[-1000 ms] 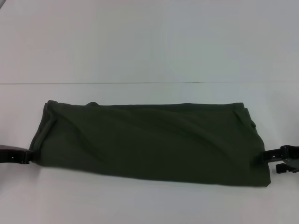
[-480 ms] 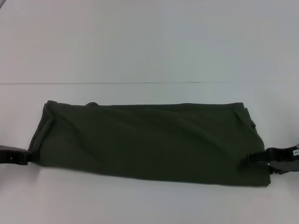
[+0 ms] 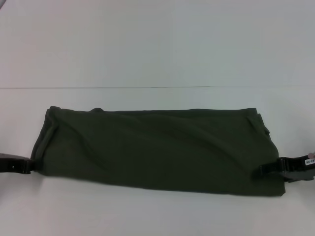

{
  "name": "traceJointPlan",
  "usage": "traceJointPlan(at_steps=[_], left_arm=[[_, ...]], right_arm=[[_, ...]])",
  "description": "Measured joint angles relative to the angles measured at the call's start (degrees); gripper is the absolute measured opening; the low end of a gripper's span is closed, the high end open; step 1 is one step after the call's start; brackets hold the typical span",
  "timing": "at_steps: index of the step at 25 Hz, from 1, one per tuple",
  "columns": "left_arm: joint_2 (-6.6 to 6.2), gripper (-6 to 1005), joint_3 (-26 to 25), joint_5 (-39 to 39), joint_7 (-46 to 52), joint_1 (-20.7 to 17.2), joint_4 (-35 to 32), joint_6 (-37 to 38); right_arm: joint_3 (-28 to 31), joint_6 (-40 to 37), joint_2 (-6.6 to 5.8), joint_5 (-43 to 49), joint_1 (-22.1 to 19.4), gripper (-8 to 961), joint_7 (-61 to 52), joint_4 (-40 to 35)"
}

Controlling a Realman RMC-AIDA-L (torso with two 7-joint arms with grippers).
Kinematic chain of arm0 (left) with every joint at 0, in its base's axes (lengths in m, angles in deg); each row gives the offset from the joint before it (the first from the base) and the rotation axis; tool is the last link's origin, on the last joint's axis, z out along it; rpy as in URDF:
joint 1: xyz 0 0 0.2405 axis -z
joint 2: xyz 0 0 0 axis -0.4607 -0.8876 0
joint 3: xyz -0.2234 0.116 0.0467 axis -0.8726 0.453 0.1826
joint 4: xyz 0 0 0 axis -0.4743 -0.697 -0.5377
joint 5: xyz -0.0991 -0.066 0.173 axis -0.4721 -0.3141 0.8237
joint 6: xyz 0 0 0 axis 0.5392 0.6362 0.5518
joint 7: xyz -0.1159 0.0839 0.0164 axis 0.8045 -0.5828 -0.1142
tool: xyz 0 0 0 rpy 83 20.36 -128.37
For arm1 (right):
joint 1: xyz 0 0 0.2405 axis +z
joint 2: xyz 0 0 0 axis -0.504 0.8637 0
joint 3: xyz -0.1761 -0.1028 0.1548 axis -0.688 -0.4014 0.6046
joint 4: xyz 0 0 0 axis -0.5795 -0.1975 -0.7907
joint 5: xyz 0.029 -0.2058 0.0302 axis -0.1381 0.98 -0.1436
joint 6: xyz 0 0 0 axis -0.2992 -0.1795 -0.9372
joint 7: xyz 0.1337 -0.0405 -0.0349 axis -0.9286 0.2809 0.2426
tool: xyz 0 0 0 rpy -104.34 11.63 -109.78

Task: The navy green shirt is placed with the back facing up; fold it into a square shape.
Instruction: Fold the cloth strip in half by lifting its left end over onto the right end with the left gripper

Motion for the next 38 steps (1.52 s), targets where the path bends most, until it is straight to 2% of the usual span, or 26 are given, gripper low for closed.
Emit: traceJointPlan(at_steps=[3,15,20,28,33,38], left_arm=[[0.01,41,0.0,-0.04,0.02,0.06,-0.01,0.02],[-0.08,47,-0.29,-0.49,0.08,0.29,0.12,-0.18],[-0.09,50,-0.34,-0.89,-0.01,0.36,0.12,-0.29],[-0.21,54,-0.32,-0.93,1.74,0.56,0.02,0.03],[-0.48,57,-0.11,-0.6,2.36,1.04,-0.05,1.79],[-1.33,60,-0.32,2.49,3.51,2.07,-0.17,5.34]], right_arm=[[-0.91,0.46,0.06,0.07,-0.16,815,0.08,-0.03],[-1.42,0.55,-0.06,0.16,0.02,339,0.07,-0.1],[-1.43,0.45,-0.1,0.16,0.02,104,0.46,-0.1],[-1.32,0.0,-0.12,0.02,0.01,22,0.62,-0.09],[-1.34,-0.61,-0.27,0.13,0.15,22,1.58,-0.3],[-2.16,-2.1,-0.82,0.22,0.07,22,2.37,-0.48]])
